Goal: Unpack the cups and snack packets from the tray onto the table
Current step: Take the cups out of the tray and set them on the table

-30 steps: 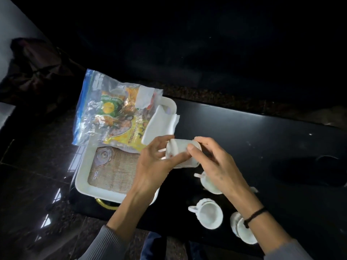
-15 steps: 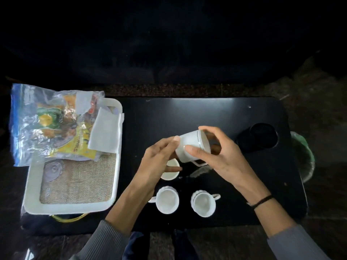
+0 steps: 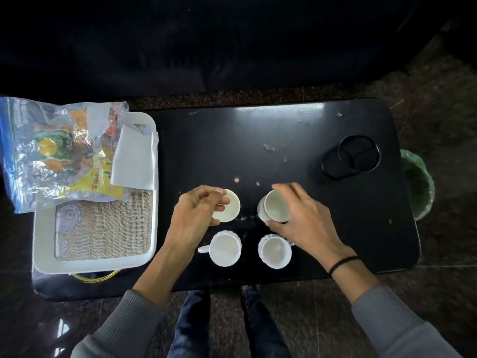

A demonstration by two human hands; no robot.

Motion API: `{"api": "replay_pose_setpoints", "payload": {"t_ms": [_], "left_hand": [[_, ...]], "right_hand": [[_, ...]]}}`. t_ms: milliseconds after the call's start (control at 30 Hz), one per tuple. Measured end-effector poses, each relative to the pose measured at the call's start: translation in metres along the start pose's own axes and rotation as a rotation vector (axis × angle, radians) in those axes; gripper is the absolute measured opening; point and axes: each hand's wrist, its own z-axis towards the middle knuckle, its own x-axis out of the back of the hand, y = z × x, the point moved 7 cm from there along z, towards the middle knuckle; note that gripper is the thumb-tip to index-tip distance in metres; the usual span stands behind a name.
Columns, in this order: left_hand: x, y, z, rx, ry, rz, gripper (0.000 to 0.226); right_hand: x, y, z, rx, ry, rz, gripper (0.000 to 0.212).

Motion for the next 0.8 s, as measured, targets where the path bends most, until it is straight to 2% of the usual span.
{"api": "replay_pose_setpoints", "payload": {"t_ms": [333,600,800], "left_hand": [[0.000,-0.011,0.006,0.003,0.000,0.004,0.017],[0.004,-0.012,0.011,0.005,0.002,-0.027,0.017],[0.013,-0.004,0.013,-0.014,0.022,-0.056,0.016]], "right_hand": [[-0.008,-0.008,0.001,0.065,-0.017,-0.173,0.077],[-0.006,-0.011,0.006,0.077,-0.035,-0.168,0.084],[0.019,-0.036,0.021,0.143,0.013,-0.168,0.065]]}}
